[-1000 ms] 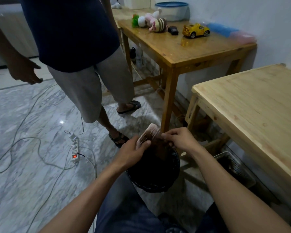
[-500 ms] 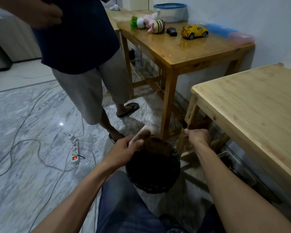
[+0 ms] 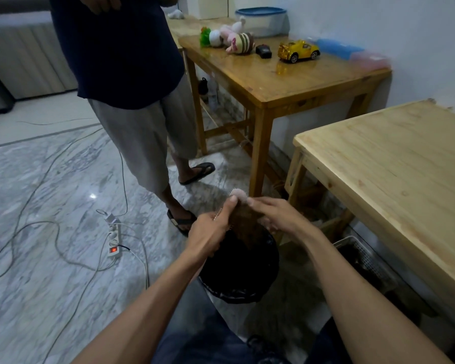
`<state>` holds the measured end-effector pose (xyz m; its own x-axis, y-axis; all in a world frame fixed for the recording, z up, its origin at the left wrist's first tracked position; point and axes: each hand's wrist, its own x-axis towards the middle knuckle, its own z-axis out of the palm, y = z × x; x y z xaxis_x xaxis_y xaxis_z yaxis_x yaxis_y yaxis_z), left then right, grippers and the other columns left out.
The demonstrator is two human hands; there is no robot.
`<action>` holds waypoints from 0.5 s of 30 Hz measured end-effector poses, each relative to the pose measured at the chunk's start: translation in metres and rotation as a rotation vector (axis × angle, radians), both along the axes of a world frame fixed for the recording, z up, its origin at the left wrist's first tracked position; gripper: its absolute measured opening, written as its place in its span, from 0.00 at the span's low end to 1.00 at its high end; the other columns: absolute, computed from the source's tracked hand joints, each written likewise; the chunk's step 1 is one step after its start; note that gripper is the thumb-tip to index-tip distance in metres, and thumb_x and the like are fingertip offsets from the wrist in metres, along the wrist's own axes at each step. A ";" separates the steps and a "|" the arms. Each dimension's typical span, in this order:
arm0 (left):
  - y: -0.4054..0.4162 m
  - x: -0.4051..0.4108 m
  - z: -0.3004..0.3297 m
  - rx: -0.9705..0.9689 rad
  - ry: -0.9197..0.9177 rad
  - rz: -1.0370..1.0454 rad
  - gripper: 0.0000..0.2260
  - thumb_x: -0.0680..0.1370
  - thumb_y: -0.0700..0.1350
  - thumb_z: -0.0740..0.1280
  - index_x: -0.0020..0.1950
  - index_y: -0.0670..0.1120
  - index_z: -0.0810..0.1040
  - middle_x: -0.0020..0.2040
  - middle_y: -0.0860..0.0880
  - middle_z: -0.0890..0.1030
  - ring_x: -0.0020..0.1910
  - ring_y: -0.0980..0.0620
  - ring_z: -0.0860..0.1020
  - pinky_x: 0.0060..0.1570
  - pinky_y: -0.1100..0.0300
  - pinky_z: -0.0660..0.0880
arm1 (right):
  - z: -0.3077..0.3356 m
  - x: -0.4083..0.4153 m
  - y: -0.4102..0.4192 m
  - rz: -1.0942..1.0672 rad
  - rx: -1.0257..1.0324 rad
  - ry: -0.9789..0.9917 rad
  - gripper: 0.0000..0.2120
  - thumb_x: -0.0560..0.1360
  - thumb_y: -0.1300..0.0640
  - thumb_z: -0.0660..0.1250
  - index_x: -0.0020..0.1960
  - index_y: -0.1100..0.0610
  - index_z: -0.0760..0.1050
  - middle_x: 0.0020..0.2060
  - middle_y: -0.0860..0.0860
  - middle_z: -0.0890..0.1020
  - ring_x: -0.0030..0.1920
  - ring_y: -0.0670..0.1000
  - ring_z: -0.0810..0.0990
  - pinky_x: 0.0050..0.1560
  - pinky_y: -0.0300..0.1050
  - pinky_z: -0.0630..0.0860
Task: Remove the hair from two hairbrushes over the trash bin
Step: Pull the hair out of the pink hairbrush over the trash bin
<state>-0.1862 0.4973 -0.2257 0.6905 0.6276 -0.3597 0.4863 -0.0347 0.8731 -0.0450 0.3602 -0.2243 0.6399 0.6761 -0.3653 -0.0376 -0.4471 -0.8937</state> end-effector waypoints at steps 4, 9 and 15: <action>0.007 0.008 -0.002 0.024 0.026 0.109 0.39 0.58 0.84 0.62 0.30 0.45 0.75 0.25 0.50 0.73 0.27 0.46 0.73 0.37 0.53 0.69 | -0.010 -0.008 -0.001 0.065 0.049 -0.017 0.13 0.77 0.48 0.73 0.51 0.58 0.87 0.30 0.46 0.80 0.28 0.44 0.73 0.32 0.37 0.71; 0.022 0.007 -0.006 -0.018 -0.003 0.188 0.36 0.61 0.83 0.63 0.31 0.48 0.68 0.28 0.46 0.69 0.21 0.49 0.67 0.28 0.57 0.61 | -0.015 -0.006 -0.008 -0.029 0.055 -0.169 0.07 0.76 0.51 0.75 0.43 0.52 0.88 0.29 0.46 0.82 0.28 0.42 0.75 0.33 0.36 0.72; 0.048 0.006 -0.007 -0.090 -0.040 0.423 0.31 0.71 0.73 0.66 0.32 0.44 0.73 0.24 0.47 0.72 0.17 0.51 0.66 0.19 0.65 0.60 | -0.012 0.002 -0.027 -0.119 -0.001 -0.246 0.07 0.77 0.51 0.74 0.40 0.49 0.86 0.34 0.49 0.86 0.41 0.48 0.84 0.48 0.46 0.77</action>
